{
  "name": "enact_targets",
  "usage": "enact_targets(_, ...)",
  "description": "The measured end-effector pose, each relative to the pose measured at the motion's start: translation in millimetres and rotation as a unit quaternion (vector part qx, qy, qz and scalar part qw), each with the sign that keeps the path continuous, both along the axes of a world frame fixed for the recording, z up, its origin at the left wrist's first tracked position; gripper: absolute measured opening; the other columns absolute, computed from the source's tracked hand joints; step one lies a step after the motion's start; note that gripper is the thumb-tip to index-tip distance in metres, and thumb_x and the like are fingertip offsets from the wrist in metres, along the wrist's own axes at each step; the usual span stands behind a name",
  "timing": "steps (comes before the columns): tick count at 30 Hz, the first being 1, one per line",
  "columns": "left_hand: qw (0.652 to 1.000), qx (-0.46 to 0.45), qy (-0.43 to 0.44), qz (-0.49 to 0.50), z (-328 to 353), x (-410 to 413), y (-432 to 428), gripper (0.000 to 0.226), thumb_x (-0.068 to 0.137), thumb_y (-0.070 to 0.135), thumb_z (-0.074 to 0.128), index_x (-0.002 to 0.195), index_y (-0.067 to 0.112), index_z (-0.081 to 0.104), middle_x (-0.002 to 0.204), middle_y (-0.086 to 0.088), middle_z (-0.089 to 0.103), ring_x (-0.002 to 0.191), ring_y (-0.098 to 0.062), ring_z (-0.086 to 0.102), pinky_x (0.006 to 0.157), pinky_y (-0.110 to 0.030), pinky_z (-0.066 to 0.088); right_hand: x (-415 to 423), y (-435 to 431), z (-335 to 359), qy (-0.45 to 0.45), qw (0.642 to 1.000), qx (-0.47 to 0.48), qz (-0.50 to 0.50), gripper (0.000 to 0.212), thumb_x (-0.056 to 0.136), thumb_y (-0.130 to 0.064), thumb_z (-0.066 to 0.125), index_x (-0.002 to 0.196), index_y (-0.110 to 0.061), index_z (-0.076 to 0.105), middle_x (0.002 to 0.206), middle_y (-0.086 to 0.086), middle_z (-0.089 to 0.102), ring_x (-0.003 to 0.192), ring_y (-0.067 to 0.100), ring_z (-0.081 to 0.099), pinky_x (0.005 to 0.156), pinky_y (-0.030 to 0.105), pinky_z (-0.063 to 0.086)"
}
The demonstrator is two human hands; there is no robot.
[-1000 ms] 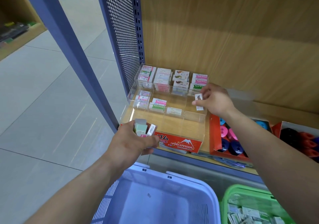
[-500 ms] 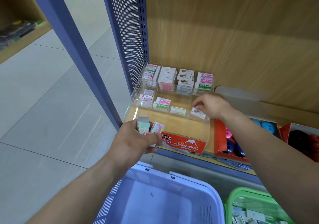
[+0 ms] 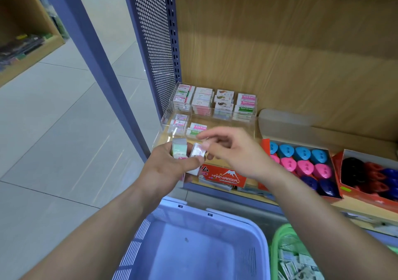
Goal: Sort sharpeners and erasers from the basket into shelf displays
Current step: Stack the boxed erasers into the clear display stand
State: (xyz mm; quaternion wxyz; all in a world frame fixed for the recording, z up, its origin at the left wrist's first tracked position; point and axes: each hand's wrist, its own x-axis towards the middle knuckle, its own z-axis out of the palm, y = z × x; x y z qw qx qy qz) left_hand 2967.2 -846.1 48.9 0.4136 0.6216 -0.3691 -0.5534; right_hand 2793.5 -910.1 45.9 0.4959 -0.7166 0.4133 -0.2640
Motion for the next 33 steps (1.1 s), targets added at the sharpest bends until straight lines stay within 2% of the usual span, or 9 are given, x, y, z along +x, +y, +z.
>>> enact_targets(3, 0.999, -0.021, 0.024, 0.001, 4, -2, 3, 0.022, 0.083, 0.003, 0.078, 0.103, 0.011, 0.073, 0.087, -0.007, 0.078, 0.080, -0.026, 0.075, 0.066, -0.029, 0.061, 1, 3, 0, -0.023, 0.999, 0.020, -0.010, 0.020, 0.095, -0.014, 0.069, 0.113, -0.021, 0.074, 0.091, 0.008, 0.067, 0.078, 0.023, 0.066, 0.083, 0.039, 0.059)
enact_targets(7, 0.997, -0.035, 0.056, 0.051, 5, 3, 2, 0.023, 0.080, -0.008, 0.076, 0.095, 0.005, 0.066, 0.078, -0.010, 0.074, 0.073, -0.029, 0.074, 0.076, -0.039, 0.062, -9, 5, 4, -0.068, 0.994, 0.090, -0.014, 0.022, 0.095, -0.002, 0.064, 0.114, -0.011, 0.071, 0.087, 0.012, 0.063, 0.074, 0.018, 0.064, 0.078, 0.030, 0.057)
enact_targets(13, 0.997, -0.024, 0.025, 0.063, 4, 15, 4, 0.022, 0.084, 0.001, 0.076, 0.100, 0.007, 0.063, 0.073, -0.009, 0.070, 0.059, -0.025, 0.066, 0.057, -0.032, 0.060, -21, -2, -9, -0.059, 0.989, 0.122, -0.062, 0.018, 0.092, -0.002, 0.068, 0.108, -0.009, 0.067, 0.088, 0.009, 0.070, 0.077, 0.021, 0.071, 0.071, 0.030, 0.060)
enact_targets(17, 0.998, -0.004, -0.037, 0.046, -6, 30, 5, 0.028, 0.084, 0.012, 0.079, 0.102, 0.011, 0.058, 0.066, -0.007, 0.058, 0.045, -0.022, 0.048, 0.048, -0.030, 0.047, -28, -22, -31, -0.011, 0.984, 0.099, -0.150, 0.017, 0.090, -0.004, 0.071, 0.103, -0.015, 0.068, 0.096, 0.010, 0.071, 0.078, 0.021, 0.073, 0.072, 0.031, 0.059)
enact_targets(20, 0.999, 0.024, -0.043, 0.010, -9, 35, 6, 0.038, 0.077, 0.011, 0.083, 0.104, 0.011, 0.057, 0.058, -0.006, 0.052, 0.049, -0.022, 0.043, 0.054, -0.033, 0.043, -22, -43, -46, 0.005, 0.976, 0.092, -0.200, 0.017, 0.089, -0.004, 0.072, 0.102, -0.012, 0.067, 0.089, 0.012, 0.073, 0.077, 0.025, 0.074, 0.075, 0.035, 0.062)
enact_targets(22, 0.999, 0.035, -0.030, -0.006, -8, 36, 6, 0.047, 0.067, 0.011, 0.081, 0.107, 0.010, 0.056, 0.062, -0.009, 0.052, 0.055, -0.023, 0.044, 0.062, -0.037, 0.042, -12, -61, -55, 0.016, 0.975, 0.077, -0.210, 0.015, 0.090, -0.003, 0.071, 0.101, -0.013, 0.067, 0.088, 0.010, 0.073, 0.076, 0.023, 0.075, 0.077, 0.038, 0.063)
enact_targets(25, 0.999, 0.040, -0.004, -0.010, -11, 40, 5, 0.047, 0.062, 0.011, 0.066, 0.108, 0.011, 0.055, 0.067, -0.010, 0.055, 0.063, -0.024, 0.048, 0.069, -0.041, 0.043, 7, -87, -64, 0.023, 0.974, 0.054, -0.217, 0.015, 0.091, -0.003, 0.070, 0.097, -0.015, 0.067, 0.086, 0.010, 0.073, 0.075, 0.022, 0.075, 0.076, 0.038, 0.063)
enact_targets(30, 0.999, 0.030, -0.020, -0.027, -19, 44, 3, 0.039, 0.067, 0.013, 0.066, 0.106, 0.016, 0.060, 0.074, -0.005, 0.066, 0.077, -0.027, 0.057, 0.089, -0.057, 0.049, 36, -113, -69, 0.029, 0.977, 0.032, -0.209, 0.014, 0.091, -0.004, 0.069, 0.098, -0.015, 0.070, 0.080, 0.006, 0.074, 0.072, 0.019, 0.074, 0.068, 0.031, 0.062)
enact_targets(33, 1.000, 0.018, 0.000, -0.001, -24, 49, 1, 0.026, 0.087, 0.008, 0.069, 0.109, 0.016, 0.058, 0.073, -0.003, 0.066, 0.077, -0.024, 0.061, 0.078, -0.045, 0.056, 64, -125, -72, 0.058, 0.983, -0.028, -0.172, 0.015, 0.088, -0.010, 0.071, 0.093, -0.024, 0.072, 0.080, -0.002, 0.074, 0.071, 0.013, 0.071, 0.071, 0.030, 0.060)
